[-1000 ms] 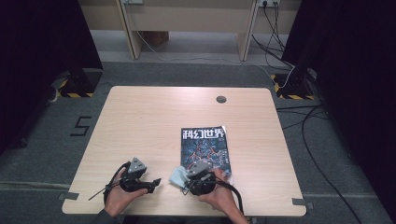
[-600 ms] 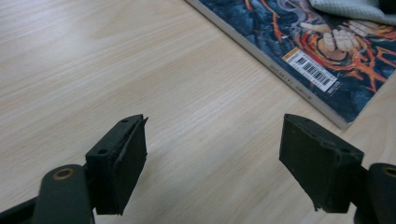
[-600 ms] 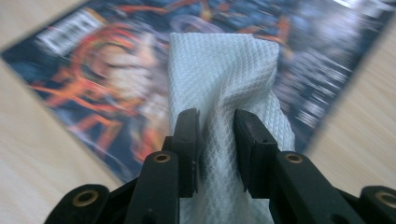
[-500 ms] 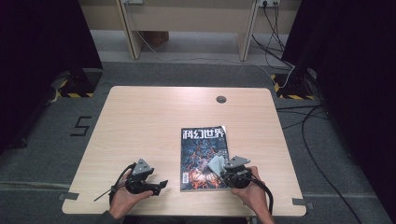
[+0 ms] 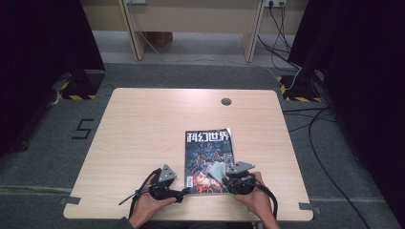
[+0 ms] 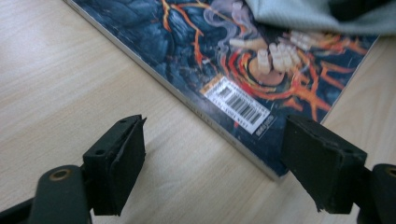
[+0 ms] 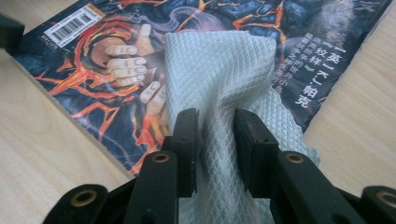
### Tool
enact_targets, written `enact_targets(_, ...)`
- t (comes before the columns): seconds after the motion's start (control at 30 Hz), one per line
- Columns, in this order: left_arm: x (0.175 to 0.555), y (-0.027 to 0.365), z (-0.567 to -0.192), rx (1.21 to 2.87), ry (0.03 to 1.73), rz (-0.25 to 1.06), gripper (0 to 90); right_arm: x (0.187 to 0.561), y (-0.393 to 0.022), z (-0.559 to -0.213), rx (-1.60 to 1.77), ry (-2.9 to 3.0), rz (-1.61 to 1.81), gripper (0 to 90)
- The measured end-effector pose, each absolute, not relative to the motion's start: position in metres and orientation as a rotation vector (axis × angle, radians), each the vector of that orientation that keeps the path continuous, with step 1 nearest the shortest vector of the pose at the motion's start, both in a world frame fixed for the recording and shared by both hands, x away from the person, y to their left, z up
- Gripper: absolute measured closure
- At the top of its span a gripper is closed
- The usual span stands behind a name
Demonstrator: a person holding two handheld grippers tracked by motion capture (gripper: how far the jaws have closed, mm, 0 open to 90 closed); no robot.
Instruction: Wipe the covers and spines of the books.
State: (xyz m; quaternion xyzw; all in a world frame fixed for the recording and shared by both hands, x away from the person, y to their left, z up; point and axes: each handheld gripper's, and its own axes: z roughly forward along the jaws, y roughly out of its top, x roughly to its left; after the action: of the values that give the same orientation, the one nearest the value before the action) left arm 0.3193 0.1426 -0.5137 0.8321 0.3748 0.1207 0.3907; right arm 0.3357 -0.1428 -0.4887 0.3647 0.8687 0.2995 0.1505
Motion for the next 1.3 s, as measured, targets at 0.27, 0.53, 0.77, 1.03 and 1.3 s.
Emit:
enact_targets(0.27,0.32,0.143,-0.514,2.113,0.944,0.286,24.1,0.365,-0.145,-0.488,1.078,2.472,0.832,70.8)
enact_targets(0.53,0.32,0.143,-0.514,2.118,0.934,0.285,25.1,0.417,-0.142,-0.486,1.158,2.429,0.793,70.8)
enact_targets(0.77,0.321,0.143,-0.514,2.121,0.932,0.278,25.2,0.459,-0.138,-0.484,1.219,2.386,0.737,70.8)
enact_targets(1.03,0.322,0.144,-0.515,2.112,0.938,0.262,25.2,0.491,-0.136,-0.484,1.289,2.313,0.676,70.6)
enact_targets(1.3,0.323,0.144,-0.515,2.113,0.935,0.261,24.2,0.497,-0.129,-0.482,1.299,2.299,0.619,72.5)
